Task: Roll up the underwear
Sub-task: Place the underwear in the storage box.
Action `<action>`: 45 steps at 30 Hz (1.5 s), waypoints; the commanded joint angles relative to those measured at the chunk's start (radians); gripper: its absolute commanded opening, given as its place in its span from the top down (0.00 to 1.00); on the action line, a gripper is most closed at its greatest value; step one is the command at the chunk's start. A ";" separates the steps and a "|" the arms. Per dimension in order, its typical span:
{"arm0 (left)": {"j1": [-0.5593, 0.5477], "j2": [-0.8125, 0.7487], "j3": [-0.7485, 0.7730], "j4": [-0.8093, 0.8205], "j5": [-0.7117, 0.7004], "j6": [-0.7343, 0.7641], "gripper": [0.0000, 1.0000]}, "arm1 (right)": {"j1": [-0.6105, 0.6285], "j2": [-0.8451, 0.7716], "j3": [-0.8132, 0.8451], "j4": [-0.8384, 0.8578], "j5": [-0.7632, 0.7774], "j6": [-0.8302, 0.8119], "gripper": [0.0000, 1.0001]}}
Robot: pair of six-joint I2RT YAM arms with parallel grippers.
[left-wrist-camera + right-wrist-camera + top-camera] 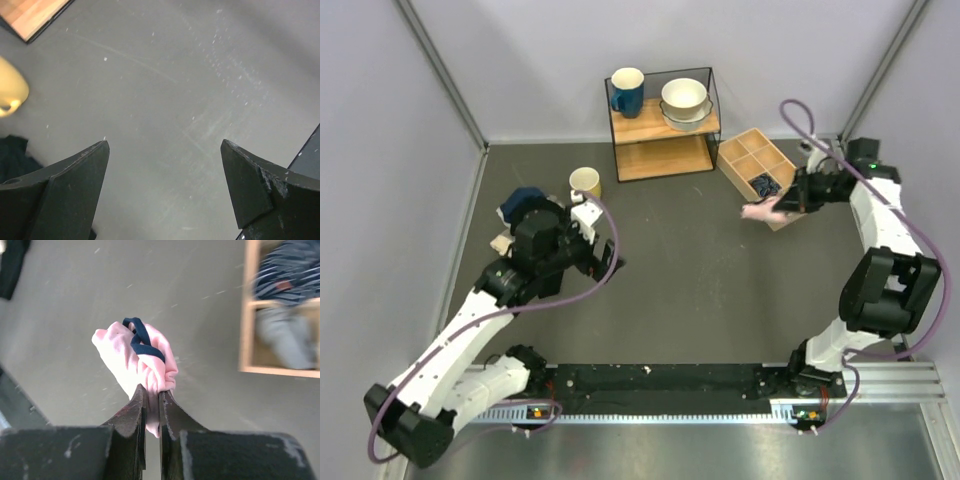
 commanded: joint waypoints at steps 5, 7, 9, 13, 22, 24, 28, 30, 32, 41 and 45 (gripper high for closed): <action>0.000 -0.161 -0.133 -0.072 -0.110 0.080 0.01 | -0.109 0.163 0.338 -0.097 0.161 -0.058 1.00; 0.001 -0.170 -0.140 -0.061 -0.110 0.082 0.01 | -0.111 0.223 0.406 -0.109 0.207 -0.069 1.00; 0.001 -0.159 -0.144 -0.060 -0.109 0.083 0.01 | -0.114 0.281 0.441 -0.115 0.246 -0.084 1.00; 0.001 -0.136 -0.147 -0.060 -0.124 0.080 0.01 | -0.123 0.372 0.527 -0.128 0.278 -0.113 1.00; 0.001 -0.110 -0.158 -0.049 -0.135 0.086 0.01 | -0.134 0.544 0.702 -0.134 0.322 -0.139 1.00; 0.001 -0.099 -0.160 -0.049 -0.136 0.088 0.01 | -0.137 0.584 0.733 -0.134 0.330 -0.139 1.00; 0.001 -0.078 -0.163 -0.048 -0.144 0.089 0.01 | -0.140 0.647 0.802 -0.132 0.378 -0.156 1.00; 0.001 -0.064 -0.163 -0.046 -0.147 0.088 0.01 | -0.140 0.685 0.817 -0.132 0.410 -0.164 1.00; 0.000 -0.049 -0.161 -0.044 -0.147 0.089 0.01 | -0.140 0.710 0.836 -0.132 0.436 -0.168 1.00; 0.001 -0.015 -0.158 -0.041 -0.133 0.097 0.01 | -0.134 0.814 0.857 -0.132 0.505 -0.216 1.00; 0.001 -0.010 -0.158 -0.040 -0.132 0.099 0.01 | -0.100 0.832 0.814 -0.131 0.572 -0.260 1.00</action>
